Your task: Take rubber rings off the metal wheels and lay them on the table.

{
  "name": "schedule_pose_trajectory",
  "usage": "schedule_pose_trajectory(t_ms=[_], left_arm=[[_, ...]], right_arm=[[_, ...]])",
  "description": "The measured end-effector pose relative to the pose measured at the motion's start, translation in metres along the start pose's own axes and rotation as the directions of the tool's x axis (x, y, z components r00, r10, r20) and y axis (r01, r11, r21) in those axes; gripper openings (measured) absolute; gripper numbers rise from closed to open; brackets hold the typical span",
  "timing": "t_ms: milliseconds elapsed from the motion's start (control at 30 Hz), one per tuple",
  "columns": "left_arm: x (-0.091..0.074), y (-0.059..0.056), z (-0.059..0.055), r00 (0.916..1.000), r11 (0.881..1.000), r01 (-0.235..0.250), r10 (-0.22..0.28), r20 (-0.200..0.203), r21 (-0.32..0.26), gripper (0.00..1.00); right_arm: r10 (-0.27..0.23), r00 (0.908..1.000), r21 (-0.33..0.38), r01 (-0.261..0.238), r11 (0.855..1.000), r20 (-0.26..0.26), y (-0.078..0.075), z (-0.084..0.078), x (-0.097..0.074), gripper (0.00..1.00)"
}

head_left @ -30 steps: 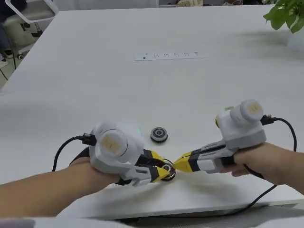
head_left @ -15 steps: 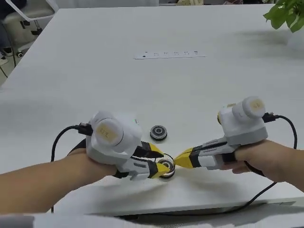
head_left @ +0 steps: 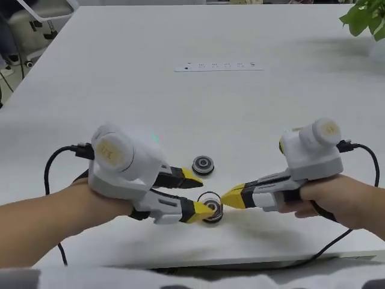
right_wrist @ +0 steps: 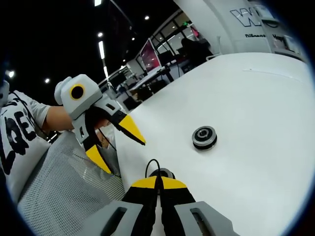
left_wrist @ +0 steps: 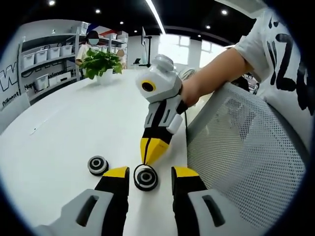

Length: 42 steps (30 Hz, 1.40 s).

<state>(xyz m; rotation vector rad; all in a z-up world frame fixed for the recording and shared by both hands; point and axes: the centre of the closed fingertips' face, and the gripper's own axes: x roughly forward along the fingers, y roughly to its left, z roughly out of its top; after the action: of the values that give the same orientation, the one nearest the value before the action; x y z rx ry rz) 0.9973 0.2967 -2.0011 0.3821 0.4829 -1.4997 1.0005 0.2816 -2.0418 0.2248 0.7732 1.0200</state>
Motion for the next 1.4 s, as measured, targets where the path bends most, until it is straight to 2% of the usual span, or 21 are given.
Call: schedule_pose_trajectory(t_ms=[200, 567, 800, 1100, 1400], left_arm=[[-0.017, 0.001, 0.01, 0.9988, 0.999, -0.023, 0.024, 0.043, -0.03, 0.35], [-0.046, -0.002, 0.019, 0.9936, 0.996, -0.048, 0.055, 0.099, -0.069, 0.46], [-0.061, 0.004, 0.011, 0.9905, 0.993, -0.09, 0.097, 0.097, -0.08, 0.5], [-0.076, 0.004, -0.002, 0.9874, 0.987, -0.122, 0.131, 0.088, -0.105, 0.56], [-0.085, 0.006, -0.006, 0.9832, 0.982, -0.147, 0.158, 0.092, -0.12, 0.59]], right_arm=[[0.008, 1.0, -0.003, -0.008, 1.0, -0.001, 0.003, 0.003, 0.001, 0.0], [0.014, 0.9999, -0.013, -0.014, 1.0, 0.001, 0.007, 0.014, 0.002, 0.0], [0.02, 0.9998, -0.018, -0.02, 1.0, -0.001, 0.01, 0.021, 0.009, 0.0], [0.026, 0.9996, -0.032, -0.027, 0.999, -0.006, 0.01, 0.029, 0.023, 0.0], [0.021, 0.9993, -0.049, -0.022, 0.999, -0.033, 0.004, 0.028, 0.039, 0.0]])
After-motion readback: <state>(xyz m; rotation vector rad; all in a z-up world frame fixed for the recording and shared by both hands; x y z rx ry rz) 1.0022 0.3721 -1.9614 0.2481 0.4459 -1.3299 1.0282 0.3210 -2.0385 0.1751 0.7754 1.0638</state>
